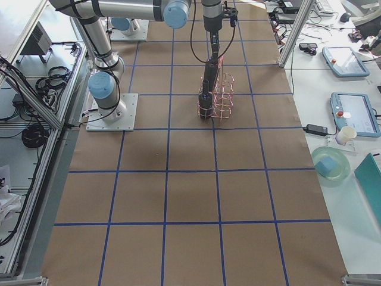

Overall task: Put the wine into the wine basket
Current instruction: 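Lower the bottle into the empty middle slot of the basket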

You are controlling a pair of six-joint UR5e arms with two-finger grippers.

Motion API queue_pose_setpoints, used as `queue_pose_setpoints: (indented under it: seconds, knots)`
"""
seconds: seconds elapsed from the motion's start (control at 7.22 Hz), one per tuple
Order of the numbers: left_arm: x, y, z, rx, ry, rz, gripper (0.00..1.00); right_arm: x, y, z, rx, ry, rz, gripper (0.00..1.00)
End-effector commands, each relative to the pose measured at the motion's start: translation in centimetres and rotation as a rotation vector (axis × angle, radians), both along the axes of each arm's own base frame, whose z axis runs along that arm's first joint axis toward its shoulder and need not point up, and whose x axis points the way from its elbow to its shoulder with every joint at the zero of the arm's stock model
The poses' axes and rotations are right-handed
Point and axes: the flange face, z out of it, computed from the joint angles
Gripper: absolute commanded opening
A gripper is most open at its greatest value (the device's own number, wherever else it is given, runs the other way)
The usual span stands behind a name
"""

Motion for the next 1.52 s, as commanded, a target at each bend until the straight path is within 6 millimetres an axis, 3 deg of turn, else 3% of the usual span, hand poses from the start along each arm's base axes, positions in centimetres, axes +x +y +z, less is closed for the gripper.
queue_pose_setpoints:
  seconds: [0.0, 0.28, 0.69, 1.38]
  knots:
    - [0.1, -1.8, 1.0, -0.021, -0.014, 0.004, 1.00, -0.1, -0.2, -1.4, 0.011, -0.005, 0.001, 0.00]
    - [-0.1, -2.5, 0.9, -0.009, -0.016, 0.005, 1.00, -0.3, -0.2, -1.8, 0.016, -0.007, -0.003, 0.00]
    - [-0.2, -2.3, 0.8, -0.009, -0.015, 0.005, 1.00, -0.5, 0.2, -5.4, 0.014, 0.007, -0.010, 0.00]
    - [-0.2, -2.3, 0.7, -0.009, -0.015, 0.004, 1.00, -0.4, -0.1, -7.7, 0.040, 0.002, -0.013, 0.00]
